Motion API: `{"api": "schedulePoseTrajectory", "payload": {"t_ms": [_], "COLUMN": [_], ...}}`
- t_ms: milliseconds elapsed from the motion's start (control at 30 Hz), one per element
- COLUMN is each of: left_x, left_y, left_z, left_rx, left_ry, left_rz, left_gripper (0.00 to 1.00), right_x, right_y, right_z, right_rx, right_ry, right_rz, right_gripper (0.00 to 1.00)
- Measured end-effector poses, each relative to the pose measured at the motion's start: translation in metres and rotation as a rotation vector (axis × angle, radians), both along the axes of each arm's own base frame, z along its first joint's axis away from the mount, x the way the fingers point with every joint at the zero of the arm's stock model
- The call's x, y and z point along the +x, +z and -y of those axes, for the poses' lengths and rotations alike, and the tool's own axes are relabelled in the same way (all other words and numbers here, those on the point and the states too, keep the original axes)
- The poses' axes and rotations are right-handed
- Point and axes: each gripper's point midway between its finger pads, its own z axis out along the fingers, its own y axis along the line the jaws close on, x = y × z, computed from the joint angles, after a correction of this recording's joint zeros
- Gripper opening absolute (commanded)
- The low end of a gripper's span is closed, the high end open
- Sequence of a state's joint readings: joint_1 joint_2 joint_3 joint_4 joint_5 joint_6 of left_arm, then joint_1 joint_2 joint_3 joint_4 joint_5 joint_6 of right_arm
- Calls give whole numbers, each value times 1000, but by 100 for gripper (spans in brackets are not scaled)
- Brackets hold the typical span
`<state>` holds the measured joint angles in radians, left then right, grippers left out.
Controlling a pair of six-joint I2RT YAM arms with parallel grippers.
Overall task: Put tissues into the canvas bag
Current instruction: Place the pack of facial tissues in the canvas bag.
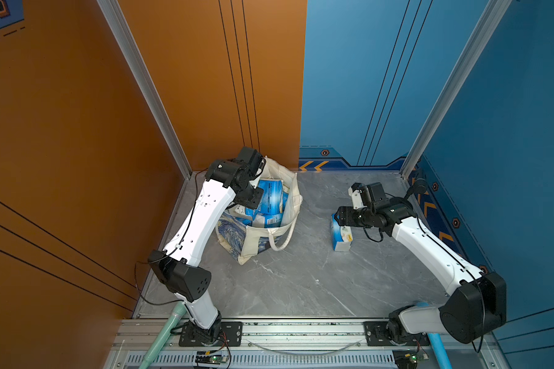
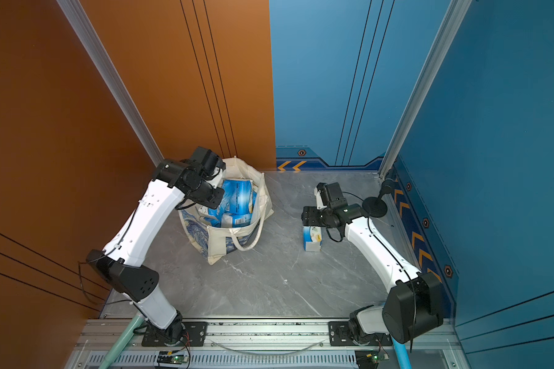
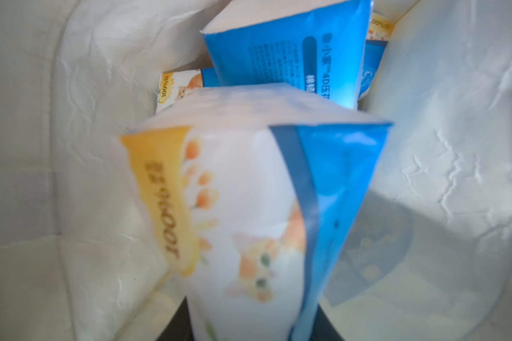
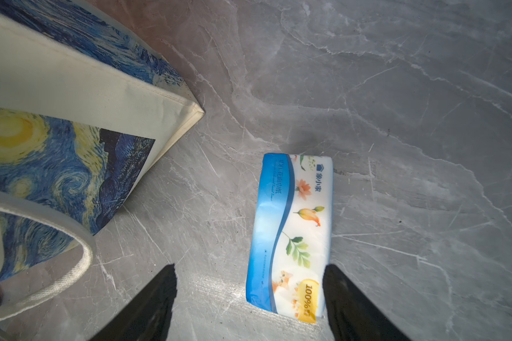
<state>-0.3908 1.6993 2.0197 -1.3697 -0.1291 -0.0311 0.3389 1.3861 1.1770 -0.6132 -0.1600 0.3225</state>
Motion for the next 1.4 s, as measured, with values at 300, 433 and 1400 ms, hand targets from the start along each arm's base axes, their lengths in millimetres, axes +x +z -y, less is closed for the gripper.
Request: {"api": "schedulePoseTrajectory", "payload": {"t_ms": [300,433,1400], "left_x": [-9,-7,4], "left_y": [-23,-26,21], "left_z": [-14,-24,-65], "left_rx": [-107,-79,159], "left_ry": [20,57,201], "left_rz": [-116,-121,101], "left_gripper": [61,72,78], "right_x": [1,2,9], "right_y": [-6,-5,-6], "right_z": [-1,-2,-14], "right_rx": [-5,-7,-32], "right_ry": [2,2,21], "right_rz": [-16,-12,-12], "right_gripper": [80,80,81]}}
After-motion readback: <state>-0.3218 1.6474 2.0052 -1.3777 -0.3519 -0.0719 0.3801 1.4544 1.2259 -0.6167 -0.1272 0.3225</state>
